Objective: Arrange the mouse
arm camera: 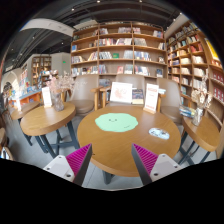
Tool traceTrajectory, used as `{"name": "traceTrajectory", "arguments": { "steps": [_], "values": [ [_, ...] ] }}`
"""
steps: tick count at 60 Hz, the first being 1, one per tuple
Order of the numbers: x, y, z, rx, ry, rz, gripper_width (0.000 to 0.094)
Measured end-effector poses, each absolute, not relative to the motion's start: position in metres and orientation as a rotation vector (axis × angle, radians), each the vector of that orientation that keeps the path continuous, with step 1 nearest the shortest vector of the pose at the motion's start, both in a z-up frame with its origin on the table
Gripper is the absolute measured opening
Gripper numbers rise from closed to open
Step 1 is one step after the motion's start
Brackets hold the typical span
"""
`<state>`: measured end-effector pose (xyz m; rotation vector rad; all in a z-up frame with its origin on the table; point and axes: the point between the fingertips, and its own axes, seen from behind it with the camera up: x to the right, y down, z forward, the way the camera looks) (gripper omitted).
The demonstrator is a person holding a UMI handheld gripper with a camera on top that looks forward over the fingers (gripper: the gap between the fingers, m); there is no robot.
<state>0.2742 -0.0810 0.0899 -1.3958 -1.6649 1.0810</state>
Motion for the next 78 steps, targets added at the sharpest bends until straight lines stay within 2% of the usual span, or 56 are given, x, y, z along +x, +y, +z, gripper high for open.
{"name": "traceTrajectory", "arguments": {
  "steps": [15, 43, 78],
  "values": [
    [0.265, -0.038, 0.085, -1.422, -1.636, 0.999, 0.0845],
    [0.217, 0.118, 0.056, -1.525, -1.509, 0.763, 0.0853],
    [0.126, 0.158, 0.004, -1.635, -1.565, 0.706, 0.0851]
  ]
}}
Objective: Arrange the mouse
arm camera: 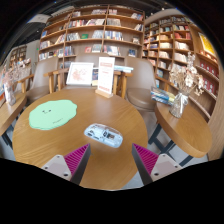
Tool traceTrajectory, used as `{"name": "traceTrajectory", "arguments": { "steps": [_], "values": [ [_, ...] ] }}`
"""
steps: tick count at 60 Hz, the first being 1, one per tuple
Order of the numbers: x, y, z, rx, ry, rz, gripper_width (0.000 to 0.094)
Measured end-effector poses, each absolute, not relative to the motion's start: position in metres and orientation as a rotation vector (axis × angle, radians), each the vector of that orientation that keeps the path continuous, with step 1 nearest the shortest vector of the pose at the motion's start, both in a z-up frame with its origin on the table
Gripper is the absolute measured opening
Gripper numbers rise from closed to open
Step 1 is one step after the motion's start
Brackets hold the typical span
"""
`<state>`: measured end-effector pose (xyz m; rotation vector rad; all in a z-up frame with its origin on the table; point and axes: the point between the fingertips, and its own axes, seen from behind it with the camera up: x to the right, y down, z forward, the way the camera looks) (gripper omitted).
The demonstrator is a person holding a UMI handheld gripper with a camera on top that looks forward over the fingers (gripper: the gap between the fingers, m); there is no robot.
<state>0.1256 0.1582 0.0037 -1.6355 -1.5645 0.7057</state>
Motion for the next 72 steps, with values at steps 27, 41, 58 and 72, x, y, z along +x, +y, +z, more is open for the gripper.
{"name": "traceTrajectory", "arguments": {
  "steps": [27, 41, 58, 72],
  "values": [
    [0.047, 0.173, -0.012, -1.700, -1.586, 0.677, 0.0847],
    [0.020, 0.184, -0.016, -1.764, -1.564, 0.690, 0.0840],
    [0.008, 0.186, -0.018, -1.783, -1.532, 0.702, 0.0465],
    [0.005, 0.164, 0.032, -1.779, -1.483, 0.762, 0.0405]
  ]
}}
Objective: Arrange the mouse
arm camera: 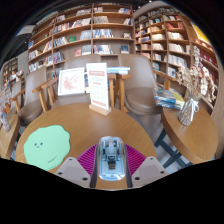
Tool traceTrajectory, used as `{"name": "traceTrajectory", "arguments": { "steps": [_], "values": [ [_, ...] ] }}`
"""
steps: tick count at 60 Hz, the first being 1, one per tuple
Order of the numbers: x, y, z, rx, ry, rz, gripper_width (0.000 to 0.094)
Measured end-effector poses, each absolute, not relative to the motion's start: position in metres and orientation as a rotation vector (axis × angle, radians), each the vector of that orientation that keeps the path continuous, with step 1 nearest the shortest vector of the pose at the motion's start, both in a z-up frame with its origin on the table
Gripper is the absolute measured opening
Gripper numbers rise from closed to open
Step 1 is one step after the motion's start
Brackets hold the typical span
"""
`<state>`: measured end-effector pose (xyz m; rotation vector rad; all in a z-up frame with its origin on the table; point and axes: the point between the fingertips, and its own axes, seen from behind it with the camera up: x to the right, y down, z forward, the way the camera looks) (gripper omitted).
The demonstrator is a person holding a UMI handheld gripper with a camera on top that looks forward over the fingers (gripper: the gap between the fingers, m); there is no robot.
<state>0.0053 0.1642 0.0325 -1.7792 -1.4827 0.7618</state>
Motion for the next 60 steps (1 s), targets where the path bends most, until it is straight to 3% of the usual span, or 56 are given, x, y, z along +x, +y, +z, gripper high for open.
{"name": "traceTrajectory", "arguments": {
  "steps": [10, 17, 32, 45, 51, 57, 60],
  "values": [
    [-0.012, 0.096, 0.099, -1.680, -1.494, 0.852, 0.0405],
    [-0.032, 0.031, 0.111, -1.682, -1.518, 0.919, 0.0404],
    [-0.052, -0.058, 0.041, -1.714, -1.614, 0.853, 0.0409],
    [-0.054, -0.067, -0.010, -1.714, -1.639, 0.763, 0.0439],
    [-0.055, -0.070, -0.009, -1.688, -1.625, 0.770, 0.0514],
    [-0.048, -0.074, 0.006, -1.700, -1.612, 0.810, 0.0840],
    [-0.036, -0.077, 0.019, -1.689, -1.619, 0.832, 0.0844]
  ]
}}
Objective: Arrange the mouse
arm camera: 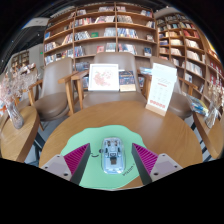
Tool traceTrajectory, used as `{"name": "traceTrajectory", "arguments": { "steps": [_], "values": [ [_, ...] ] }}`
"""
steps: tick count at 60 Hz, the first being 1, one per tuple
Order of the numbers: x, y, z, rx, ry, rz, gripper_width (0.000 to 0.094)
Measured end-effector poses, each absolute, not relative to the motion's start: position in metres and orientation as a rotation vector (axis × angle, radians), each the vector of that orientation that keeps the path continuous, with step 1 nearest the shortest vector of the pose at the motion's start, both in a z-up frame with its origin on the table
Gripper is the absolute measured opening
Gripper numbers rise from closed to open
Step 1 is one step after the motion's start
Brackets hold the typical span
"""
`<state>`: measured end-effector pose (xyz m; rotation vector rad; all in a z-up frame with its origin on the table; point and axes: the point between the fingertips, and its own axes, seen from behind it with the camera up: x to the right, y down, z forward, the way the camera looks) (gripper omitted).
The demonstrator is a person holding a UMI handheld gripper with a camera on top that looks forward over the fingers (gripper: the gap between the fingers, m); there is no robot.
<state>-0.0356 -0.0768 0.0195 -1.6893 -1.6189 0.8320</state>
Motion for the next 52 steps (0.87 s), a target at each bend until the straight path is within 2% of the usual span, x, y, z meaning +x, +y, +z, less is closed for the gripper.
{"name": "traceTrajectory", "arguments": {
  "steps": [12, 21, 33, 52],
  "values": [
    [0.062, -0.062, 0.089, -1.602, -1.585, 0.897, 0.0856],
    [0.147, -0.057, 0.119, -1.577, -1.560, 0.957, 0.0853],
    [0.224, -0.033, 0.128, -1.550, -1.536, 0.943, 0.0852],
    [0.268, 0.003, 0.102, -1.558, -1.531, 0.862, 0.0856]
  ]
}}
